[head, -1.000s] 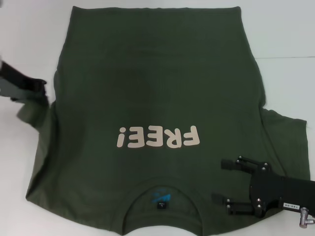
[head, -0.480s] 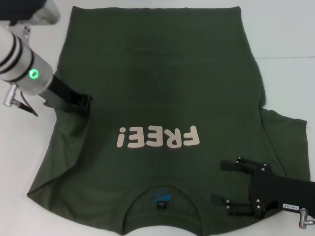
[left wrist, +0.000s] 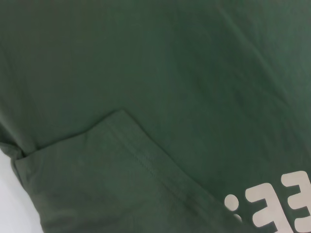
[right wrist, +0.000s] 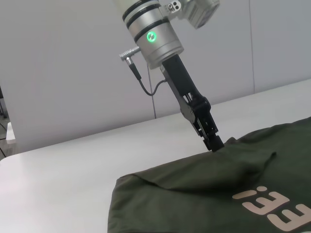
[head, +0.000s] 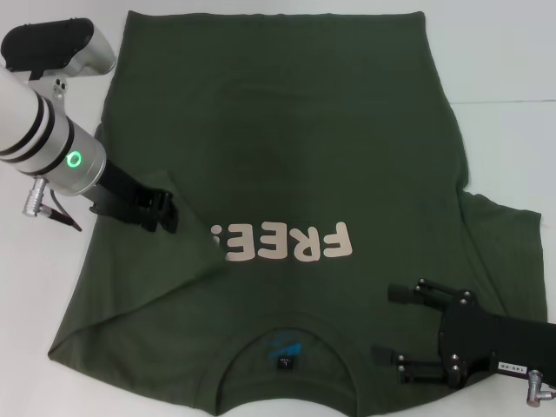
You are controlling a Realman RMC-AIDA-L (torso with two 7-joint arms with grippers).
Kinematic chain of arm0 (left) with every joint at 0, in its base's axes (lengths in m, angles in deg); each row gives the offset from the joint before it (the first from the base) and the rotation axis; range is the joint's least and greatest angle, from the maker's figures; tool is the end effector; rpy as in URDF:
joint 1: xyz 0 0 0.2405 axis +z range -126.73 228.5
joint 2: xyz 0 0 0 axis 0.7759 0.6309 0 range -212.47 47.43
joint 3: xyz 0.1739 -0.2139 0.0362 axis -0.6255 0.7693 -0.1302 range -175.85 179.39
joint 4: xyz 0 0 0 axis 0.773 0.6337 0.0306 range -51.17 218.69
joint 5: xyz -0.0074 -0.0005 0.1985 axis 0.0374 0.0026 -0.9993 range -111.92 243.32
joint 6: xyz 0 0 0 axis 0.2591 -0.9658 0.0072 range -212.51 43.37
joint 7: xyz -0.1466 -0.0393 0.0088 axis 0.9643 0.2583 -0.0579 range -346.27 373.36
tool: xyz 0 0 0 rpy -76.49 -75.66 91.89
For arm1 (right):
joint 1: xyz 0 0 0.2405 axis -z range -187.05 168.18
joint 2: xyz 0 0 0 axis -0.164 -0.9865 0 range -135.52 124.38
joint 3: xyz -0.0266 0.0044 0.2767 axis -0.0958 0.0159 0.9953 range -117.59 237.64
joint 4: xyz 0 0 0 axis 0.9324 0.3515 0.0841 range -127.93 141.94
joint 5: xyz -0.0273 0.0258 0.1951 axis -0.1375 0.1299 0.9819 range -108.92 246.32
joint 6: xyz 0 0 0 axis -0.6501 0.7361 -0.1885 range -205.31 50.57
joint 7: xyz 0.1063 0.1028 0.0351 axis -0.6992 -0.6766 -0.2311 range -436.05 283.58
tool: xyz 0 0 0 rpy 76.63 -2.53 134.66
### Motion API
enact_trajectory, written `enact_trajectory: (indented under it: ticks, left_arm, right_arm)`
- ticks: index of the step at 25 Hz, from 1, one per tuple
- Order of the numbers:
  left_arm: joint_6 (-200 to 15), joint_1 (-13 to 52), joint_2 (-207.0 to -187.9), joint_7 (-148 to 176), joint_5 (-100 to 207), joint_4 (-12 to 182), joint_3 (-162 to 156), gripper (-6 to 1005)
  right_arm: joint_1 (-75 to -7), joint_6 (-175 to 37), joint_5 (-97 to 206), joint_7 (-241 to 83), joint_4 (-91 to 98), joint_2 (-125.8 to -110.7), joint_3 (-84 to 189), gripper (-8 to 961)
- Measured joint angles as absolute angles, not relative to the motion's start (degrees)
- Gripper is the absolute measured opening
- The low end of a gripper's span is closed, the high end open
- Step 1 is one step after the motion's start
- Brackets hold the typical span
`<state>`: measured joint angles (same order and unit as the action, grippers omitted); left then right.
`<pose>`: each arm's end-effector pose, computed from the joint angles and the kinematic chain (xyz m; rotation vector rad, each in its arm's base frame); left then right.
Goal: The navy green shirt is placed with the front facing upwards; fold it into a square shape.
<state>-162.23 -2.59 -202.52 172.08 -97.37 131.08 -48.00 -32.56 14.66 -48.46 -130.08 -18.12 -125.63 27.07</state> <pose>-0.2146 0.4311 -0.0166 -2.1887 -1.5046 0.2783 0.3090 0.2666 -0.0508 -2.7001 0.4565 0.7788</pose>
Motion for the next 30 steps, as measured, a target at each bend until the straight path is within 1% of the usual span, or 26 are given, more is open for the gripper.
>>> enact_trajectory:
  ticks: [5, 6, 11, 12, 13, 14, 17, 19, 21, 25, 26, 27, 30]
  left_arm:
    - [-161.92, -1.4, -202.71, 171.19, -95.99, 131.91, -47.83, 359]
    - [-161.92, -0.93, -202.61, 170.94, -95.29, 132.37, -47.79, 394]
    - [-164.32, 4.2, -201.3, 163.59, -84.11, 136.09, -42.24, 572]
    - [-165.93, 5.68, -200.76, 160.28, -79.95, 136.36, -39.14, 601]
    - [-169.6, 8.1, -199.21, 154.53, -72.22, 135.17, -33.91, 630]
    - [-169.6, 8.1, -199.21, 154.53, -72.22, 135.17, -33.91, 659]
    - [-175.24, 11.89, -196.13, 146.69, -63.23, 131.01, -28.77, 746]
    - [-178.1, 14.12, -194.49, 143.16, -60.33, 128.76, -26.75, 804]
    - [-181.08, 16.4, -193.46, 140.18, -59.4, 127.83, -24.11, 827]
    - [-185.62, 19.53, -193.05, 137.8, -61.67, 129.31, -21.41, 861]
    - [-186.82, 20.26, -193.04, 137.46, -62.72, 129.79, -21.27, 861]
    - [-187.63, 20.68, -193.04, 137.12, -63.7, 130.17, -21.25, 861]
    - [-189.78, 21.37, -193.25, 135.65, -67.45, 130.78, -21.17, 860]
  right_arm:
    - [-32.56, 14.61, -48.46, -130.0, -18.13, -125.58, 27.14, 928]
    - [-32.56, 14.6, -48.45, -129.98, -18.13, -125.57, 27.18, 928]
    - [-32.67, 14.72, -48.2, -130.2, -18.14, -125.54, 27.78, 927]
    - [-32.7, 14.94, -48.18, -130.35, -18.13, -125.55, 28.06, 927]
    - [-32.71, 15.2, -48.13, -130.65, -18.14, -125.54, 28.45, 927]
    - [-32.74, 15.51, -47.98, -131.13, -18.15, -125.54, 28.79, 927]
    - [-32.88, 16.25, -46.51, -134.61, -18.56, -125.38, 29.43, 927]
    - [-32.91, 16.97, -44.9, -138.0, -19.13, -125.22, 29.46, 926]
    - [-33.07, 17.8, -43.66, -142.08, -20.61, -125.12, 29.46, 926]
    - [-34.24, 18.59, -42.87, -154.77, -25.91, -124.96, 29.28, 925]
    - [-35.17, 18.98, -43.08, -162.82, -29.42, -124.56, 29.01, 925]
    - [-35.17, 18.98, -43.08, -162.82, -29.42, -124.56, 29.01, 925]
    - [-36.58, 20.28, -43.44, -175.6, -34.44, -123.49, 28.9, 925]
